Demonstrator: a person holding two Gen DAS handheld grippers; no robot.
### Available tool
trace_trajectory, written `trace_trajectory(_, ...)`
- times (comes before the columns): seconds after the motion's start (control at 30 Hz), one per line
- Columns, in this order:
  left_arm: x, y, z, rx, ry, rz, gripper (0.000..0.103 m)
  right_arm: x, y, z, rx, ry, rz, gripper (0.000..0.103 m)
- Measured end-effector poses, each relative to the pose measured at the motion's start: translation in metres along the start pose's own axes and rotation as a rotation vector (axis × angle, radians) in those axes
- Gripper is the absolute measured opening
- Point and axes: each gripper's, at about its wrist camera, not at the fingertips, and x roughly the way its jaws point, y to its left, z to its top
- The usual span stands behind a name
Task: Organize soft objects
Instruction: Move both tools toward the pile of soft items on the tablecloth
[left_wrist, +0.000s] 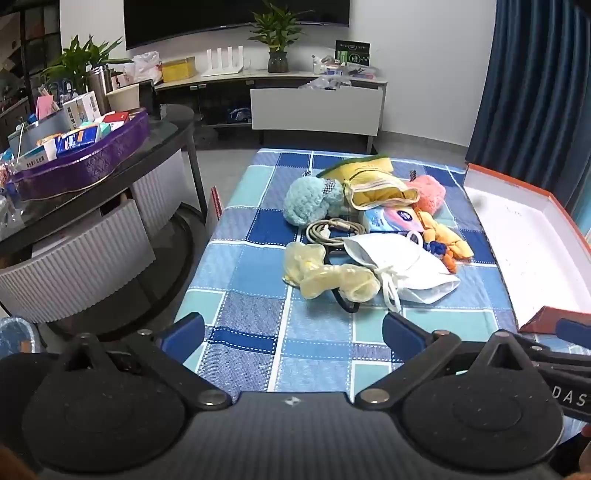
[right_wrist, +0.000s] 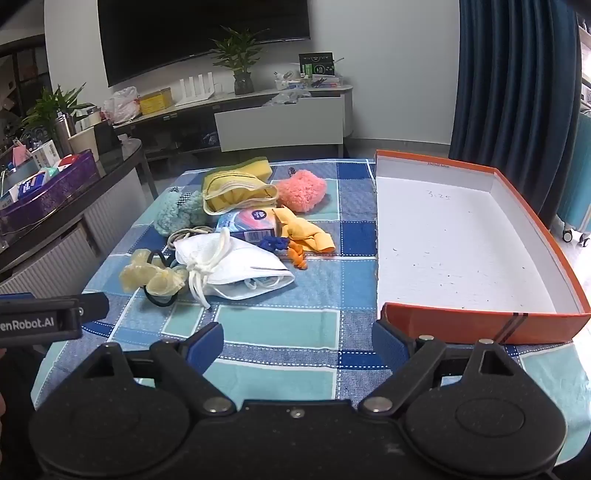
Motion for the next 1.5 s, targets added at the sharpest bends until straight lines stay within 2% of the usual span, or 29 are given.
trace_trajectory(0.13, 0.006, 0.002, 0.003, -0.035, 0.027, 0.003, 0.103, -0.001, 0.001, -0.002, -0.002, -0.023, -0.002, 0.102)
trace_trajectory(0.23, 0.009, 0.001, 0.003, -0.022, 0.031, -0.03, 0.103, -0.003, -0.001, -0.002, -0.002, -0.046, -0.001, 0.102)
trace_trajectory(0.3, 0.007, 0.013, 0.004, -0.051, 0.022, -0.075, 0.103, -0.002, -0.005, -0.003, -0.006, -0.061, 0.026, 0.102)
trace_trajectory(0.4, 0.014, 0.017, 0.004, -0.07, 0.048, -0.122, 0.103, 0.004, -0.003, 0.0, 0.018, -0.029, 0.051, 0.102)
trace_trajectory(0.5, 0.016, 0.021, 0.004, -0.08, 0.027, -0.158, 0.103, 0.014, 0.001, 0.005, 0.003, 0.041, 0.042, 0.102)
trace_trajectory(0.6, 0.009, 0.022, 0.001, -0.081, -0.097, -0.127, 0.103, 0.018, 0.008, 0.007, -0.023, 0.054, -0.006, 0.102)
trace_trajectory(0.67, 0.012, 0.02, 0.005, -0.04, -0.065, -0.109, 0.103, 0.019, 0.009, 0.009, -0.018, 0.05, 0.009, 0.102)
trace_trajectory(0.87, 0.029, 0.029, 0.011, -0.056, 0.044, -0.09, 0.103, 0.021, 0.016, 0.013, -0.036, 0.029, 0.04, 0.102)
trace_trajectory(1.03, 0.029, 0.033, 0.009, -0.065, 0.036, -0.105, 0.103, 0.027, 0.014, 0.012, -0.034, 0.055, 0.078, 0.102)
trace_trajectory(1.2, 0.033, 0.03, 0.011, -0.055, 0.039, -0.11, 0.103, 0.029, 0.016, 0.016, -0.066, 0.043, 0.055, 0.102)
trace_trajectory(1.5, 0.041, 0.026, 0.013, -0.044, 0.047, -0.114, 0.103, 0.035, 0.01, 0.02, -0.052, 0.05, 0.06, 0.102)
